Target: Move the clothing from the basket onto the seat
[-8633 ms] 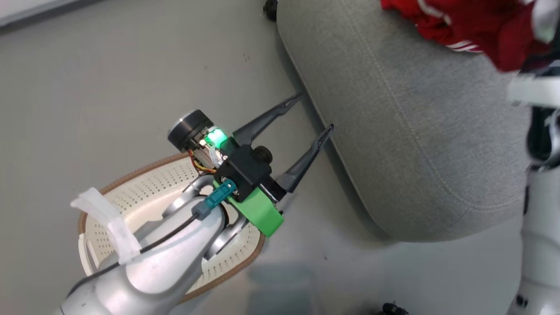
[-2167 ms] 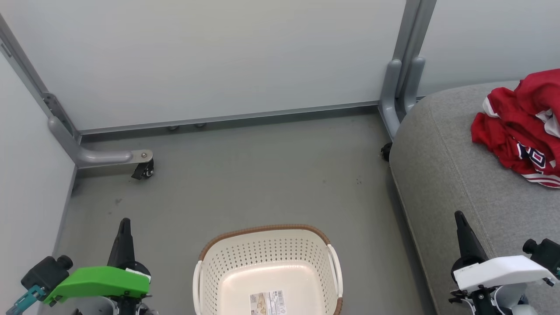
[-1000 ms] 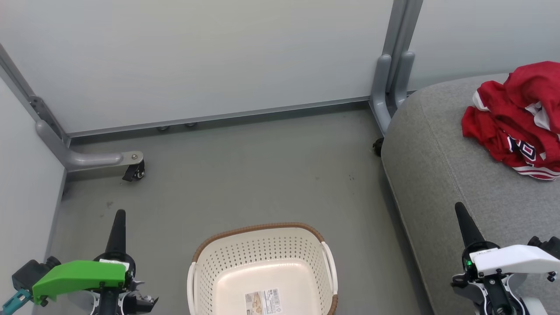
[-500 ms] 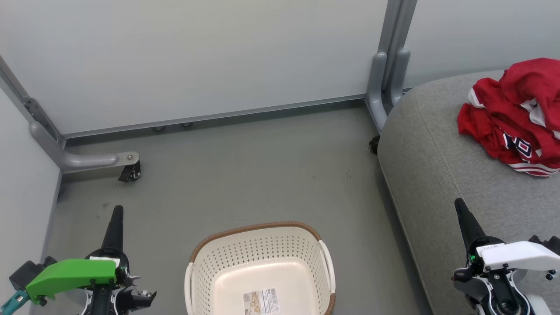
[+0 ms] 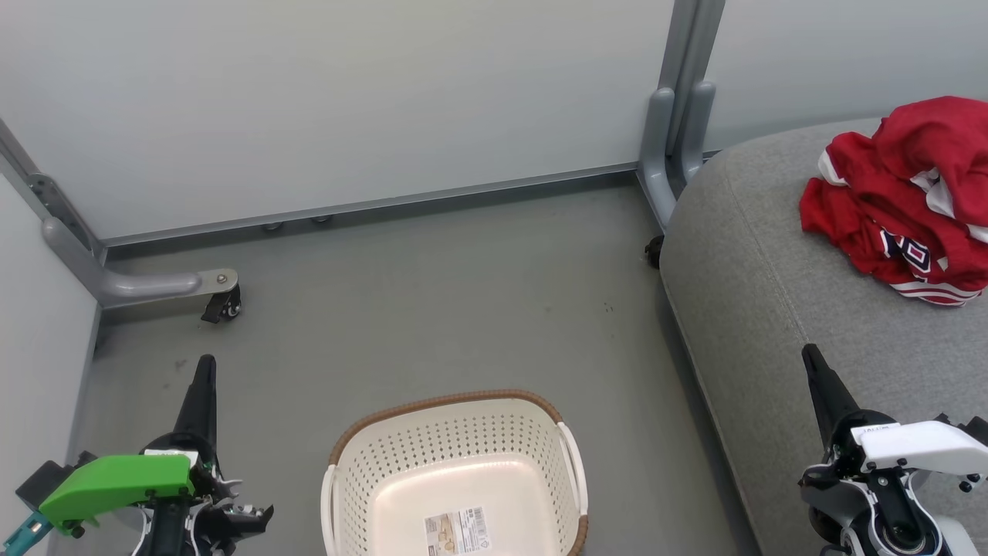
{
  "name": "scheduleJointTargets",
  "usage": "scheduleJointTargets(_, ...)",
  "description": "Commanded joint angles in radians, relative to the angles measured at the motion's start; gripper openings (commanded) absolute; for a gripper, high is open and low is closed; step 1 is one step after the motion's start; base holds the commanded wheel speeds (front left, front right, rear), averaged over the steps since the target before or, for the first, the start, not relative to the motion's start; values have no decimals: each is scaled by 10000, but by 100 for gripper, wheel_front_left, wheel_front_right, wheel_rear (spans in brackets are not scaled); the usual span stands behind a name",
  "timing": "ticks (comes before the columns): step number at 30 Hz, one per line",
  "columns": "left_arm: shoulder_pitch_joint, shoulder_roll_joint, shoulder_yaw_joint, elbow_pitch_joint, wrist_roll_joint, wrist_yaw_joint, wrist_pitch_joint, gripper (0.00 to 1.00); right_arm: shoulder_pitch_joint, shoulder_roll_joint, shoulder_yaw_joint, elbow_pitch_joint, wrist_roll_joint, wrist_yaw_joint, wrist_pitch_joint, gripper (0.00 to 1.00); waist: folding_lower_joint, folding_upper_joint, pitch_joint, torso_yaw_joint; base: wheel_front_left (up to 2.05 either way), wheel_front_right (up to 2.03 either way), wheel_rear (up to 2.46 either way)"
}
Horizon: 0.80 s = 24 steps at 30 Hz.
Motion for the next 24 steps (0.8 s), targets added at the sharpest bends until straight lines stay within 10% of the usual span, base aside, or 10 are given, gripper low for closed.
scheduleJointTargets(1,-201,-13,79,-52,-213,-51,61,0,-122,-73,-36,21,209,-9,81,0,0,76,6,-15,0,0,0)
scheduleJointTargets(24,-208,-68,203,-61,-814,-89,248,0,-212,-84,-60,93,902,-10,235,0,0,83,39,-107,0,0,0)
